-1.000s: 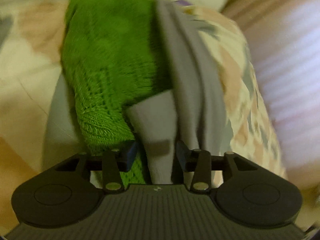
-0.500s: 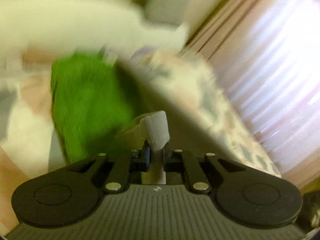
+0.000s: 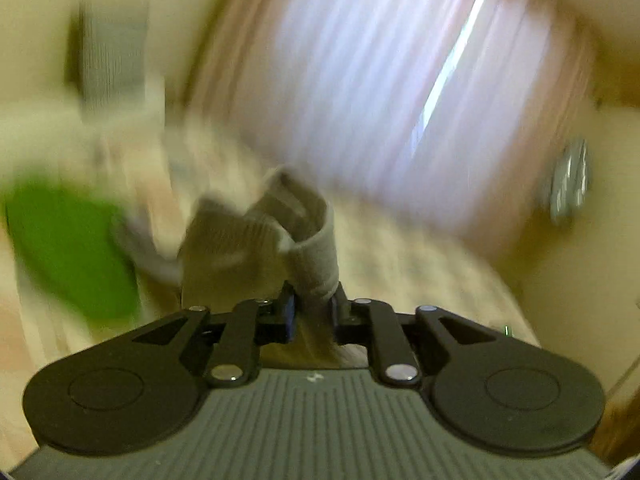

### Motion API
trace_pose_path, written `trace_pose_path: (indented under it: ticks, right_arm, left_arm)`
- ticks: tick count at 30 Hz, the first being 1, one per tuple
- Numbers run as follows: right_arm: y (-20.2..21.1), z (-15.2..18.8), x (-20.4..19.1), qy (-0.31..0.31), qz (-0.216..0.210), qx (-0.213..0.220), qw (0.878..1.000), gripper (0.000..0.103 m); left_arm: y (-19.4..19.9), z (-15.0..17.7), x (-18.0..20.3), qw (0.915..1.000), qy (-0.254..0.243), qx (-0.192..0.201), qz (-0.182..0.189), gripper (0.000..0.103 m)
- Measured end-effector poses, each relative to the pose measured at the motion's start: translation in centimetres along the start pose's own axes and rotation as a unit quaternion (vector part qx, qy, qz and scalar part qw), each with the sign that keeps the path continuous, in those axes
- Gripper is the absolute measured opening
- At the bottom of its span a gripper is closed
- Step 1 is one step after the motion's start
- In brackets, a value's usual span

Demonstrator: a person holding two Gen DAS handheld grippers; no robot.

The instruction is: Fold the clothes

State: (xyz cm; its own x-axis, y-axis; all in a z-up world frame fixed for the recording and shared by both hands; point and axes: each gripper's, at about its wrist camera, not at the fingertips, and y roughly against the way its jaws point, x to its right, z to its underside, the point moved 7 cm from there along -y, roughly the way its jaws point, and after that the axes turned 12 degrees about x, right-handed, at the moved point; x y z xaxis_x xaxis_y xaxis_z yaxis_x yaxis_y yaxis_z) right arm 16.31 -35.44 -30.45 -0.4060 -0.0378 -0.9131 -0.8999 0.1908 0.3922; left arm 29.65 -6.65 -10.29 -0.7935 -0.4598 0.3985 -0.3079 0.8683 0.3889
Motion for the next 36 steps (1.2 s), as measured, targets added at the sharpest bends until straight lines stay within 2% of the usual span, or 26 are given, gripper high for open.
trace_pose_path:
  ticks: [1,2,3,5,8,11,13,16,17,19,22,24,27,29,30,31,32,34,36]
  right_arm:
    - [2.6,-0.2,3.9,0.025,0.089,-0.013,0.996,0.024]
    - [5.4,-0.3,7.4,0.051,0.166,-0.026,0.984,0.024]
    - [7.6,-0.6,9.4,0.055,0.195,-0.032,0.979,0.024]
    - [12.0,-1.2,13.2,0.064,0.252,-0.046,0.965,0.024]
    - [14.2,-1.1,14.1,0.095,0.25,-0.071,0.961,0.035]
    - [13.6,0.2,13.8,0.125,0.219,-0.104,0.962,0.052]
    - [12.4,1.5,13.4,0.128,0.186,-0.128,0.966,0.052]
    - [10.1,3.8,14.2,0.129,0.161,-0.139,0.968,0.052]
    - [9.6,4.4,15.0,0.131,0.163,-0.14,0.968,0.052]
    - [8.5,5.2,16.5,0.139,0.171,-0.144,0.965,0.053]
    - [6.4,5.7,18.3,0.149,0.169,-0.145,0.963,0.053]
    - [5.0,6.1,19.5,0.144,0.17,-0.145,0.964,0.053]
    - [3.5,7.1,21.0,0.125,0.174,-0.148,0.966,0.058]
    - [2.9,8.0,21.7,0.113,0.172,-0.148,0.967,0.06]
    - [3.0,8.3,21.7,0.109,0.166,-0.147,0.969,0.044]
    - [3.0,8.8,21.6,0.102,0.157,-0.149,0.971,0.026]
    - [3.5,8.9,21.3,0.101,0.157,-0.148,0.971,0.004]
    - [4.9,8.9,20.2,0.112,0.15,-0.137,0.973,0.003]
    - [6.9,8.4,18.7,0.124,0.139,-0.12,0.975,0.003]
  left_arm:
    - [-0.3,4.1,0.3,0.9984,0.011,-0.053,-0.018,0.017]
    - [-0.5,8.0,0.6,0.9937,0.023,-0.103,-0.036,0.016]
    - [-0.4,11.5,0.5,0.9876,0.039,-0.141,-0.056,0.013]
    - [0.4,16.6,0.4,0.9766,0.082,-0.182,-0.08,0.013]
    - [0.8,20.9,0.0,0.9638,0.14,-0.194,-0.118,0.014]
    - [0.2,22.3,-0.6,0.9589,0.16,-0.185,-0.144,0.019]
    - [0.0,23.3,-0.8,0.9572,0.168,-0.18,-0.153,0.028]
    - [-3.5,24.9,-1.2,0.9477,0.21,-0.194,-0.141,0.033]
    - [-4.6,25.9,-1.6,0.9427,0.226,-0.203,-0.139,0.034]
    - [-7.2,27.8,-2.5,0.9263,0.269,-0.221,-0.144,0.036]
    - [-10.2,29.3,-3.8,0.9074,0.323,-0.218,-0.157,0.042]
    - [-11.9,29.4,-4.7,0.9018,0.339,-0.209,-0.168,0.049]
    - [-14.5,30.1,-6.1,0.8973,0.333,-0.224,-0.185,0.06]
    - [-14.9,31.4,-6.5,0.8917,0.328,-0.255,-0.179,0.048]
    - [-15.1,32.1,-6.8,0.8885,0.326,-0.27,-0.177,0.021]
    - [-15.0,32.6,-7.0,0.8859,0.325,-0.282,-0.173,0.0]
    - [-13.8,32.8,-7.2,0.8862,0.329,-0.281,-0.166,0.0]
    - [-11.3,32.9,-7.6,0.8868,0.335,-0.279,-0.155,0.0]
    - [-9.3,32.3,-7.9,0.8894,0.332,-0.271,-0.159,0.0]
